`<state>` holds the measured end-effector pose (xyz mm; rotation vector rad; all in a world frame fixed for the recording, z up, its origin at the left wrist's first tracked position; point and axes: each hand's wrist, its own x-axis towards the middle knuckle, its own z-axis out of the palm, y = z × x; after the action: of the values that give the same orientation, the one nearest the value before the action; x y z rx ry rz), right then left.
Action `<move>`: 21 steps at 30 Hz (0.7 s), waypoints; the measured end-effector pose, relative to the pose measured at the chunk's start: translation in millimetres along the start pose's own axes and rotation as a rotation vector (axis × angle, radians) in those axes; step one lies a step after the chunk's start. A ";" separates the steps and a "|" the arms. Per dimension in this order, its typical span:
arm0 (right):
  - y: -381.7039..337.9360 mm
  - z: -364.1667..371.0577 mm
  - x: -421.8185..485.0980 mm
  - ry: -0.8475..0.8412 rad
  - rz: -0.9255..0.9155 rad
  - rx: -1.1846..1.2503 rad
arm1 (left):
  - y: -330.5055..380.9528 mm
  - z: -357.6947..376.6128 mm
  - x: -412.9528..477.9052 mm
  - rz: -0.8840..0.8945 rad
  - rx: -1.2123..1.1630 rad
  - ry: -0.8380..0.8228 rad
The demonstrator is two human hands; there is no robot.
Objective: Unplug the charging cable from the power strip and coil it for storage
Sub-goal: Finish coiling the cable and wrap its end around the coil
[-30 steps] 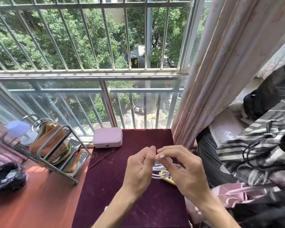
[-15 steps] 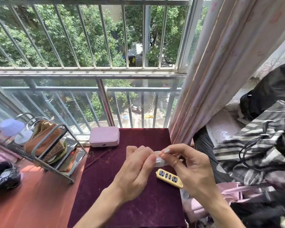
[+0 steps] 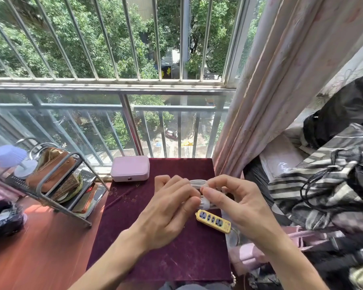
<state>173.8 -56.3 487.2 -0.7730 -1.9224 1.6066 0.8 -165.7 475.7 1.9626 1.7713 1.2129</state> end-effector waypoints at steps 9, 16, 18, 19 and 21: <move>-5.5 2.5 -0.8 -0.021 0.044 -0.026 | -3.3 -0.3 -3.2 0.028 0.095 0.052; -1.0 3.6 -3.2 -0.003 -0.013 -0.117 | -2.9 3.5 -5.1 0.013 0.091 0.070; 2.5 3.9 -4.5 -0.028 -0.043 -0.179 | -3.3 5.8 -5.4 0.003 0.105 0.075; 4.4 4.2 -5.3 -0.054 -0.050 -0.200 | -3.8 7.1 -5.3 -0.009 0.111 0.077; 8.4 5.0 -7.0 -0.122 -0.040 -0.219 | -5.3 9.6 -4.6 -0.042 0.114 0.080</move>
<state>176.1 -63.5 477.9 -0.7306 -2.2140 1.4660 4.1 -165.3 464.3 1.9518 1.9519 1.2173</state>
